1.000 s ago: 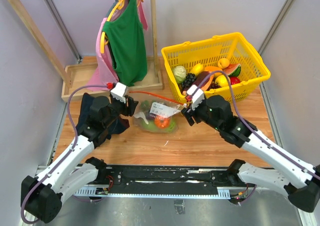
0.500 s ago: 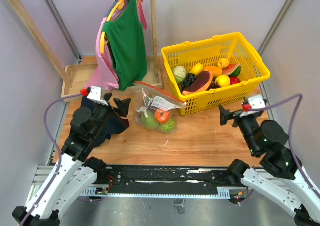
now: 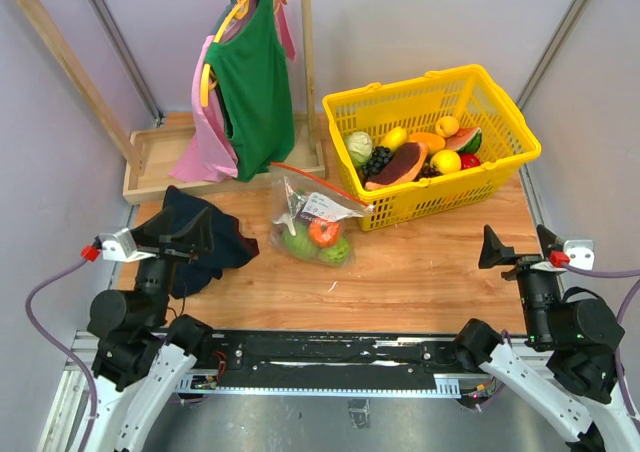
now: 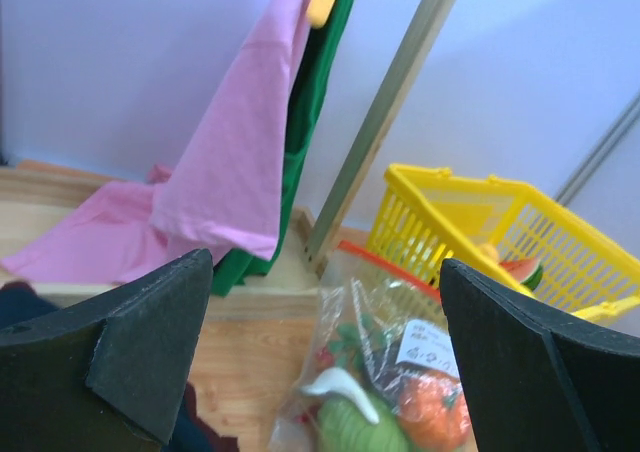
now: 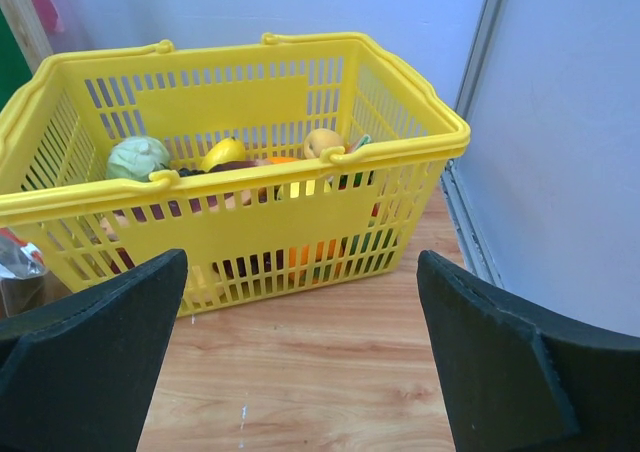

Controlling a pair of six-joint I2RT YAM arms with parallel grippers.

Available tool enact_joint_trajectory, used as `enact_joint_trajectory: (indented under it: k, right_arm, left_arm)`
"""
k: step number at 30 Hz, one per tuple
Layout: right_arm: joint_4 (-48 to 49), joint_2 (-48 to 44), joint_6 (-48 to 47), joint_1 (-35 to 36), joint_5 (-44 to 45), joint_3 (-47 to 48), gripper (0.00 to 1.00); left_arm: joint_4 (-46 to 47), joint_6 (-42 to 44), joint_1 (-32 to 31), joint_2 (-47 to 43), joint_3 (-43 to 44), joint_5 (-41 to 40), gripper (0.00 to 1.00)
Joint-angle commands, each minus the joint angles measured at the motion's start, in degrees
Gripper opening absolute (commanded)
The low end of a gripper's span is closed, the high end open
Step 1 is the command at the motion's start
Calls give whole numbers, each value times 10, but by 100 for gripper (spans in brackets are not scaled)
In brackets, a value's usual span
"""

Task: Place the food in the zip-top bag and seal the zipper
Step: Reset both arms

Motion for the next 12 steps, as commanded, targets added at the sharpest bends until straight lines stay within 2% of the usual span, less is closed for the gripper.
enact_joint_trajectory:
  k: [1, 12]
  right_arm:
    - [8, -8, -1, -8, 17, -10, 98]
    - [15, -15, -2, -8, 18, -19, 98]
  left_arm:
    - [1, -1, 3, -6, -32, -30, 99]
    - [-2, 16, 7, 27, -30, -23, 99]
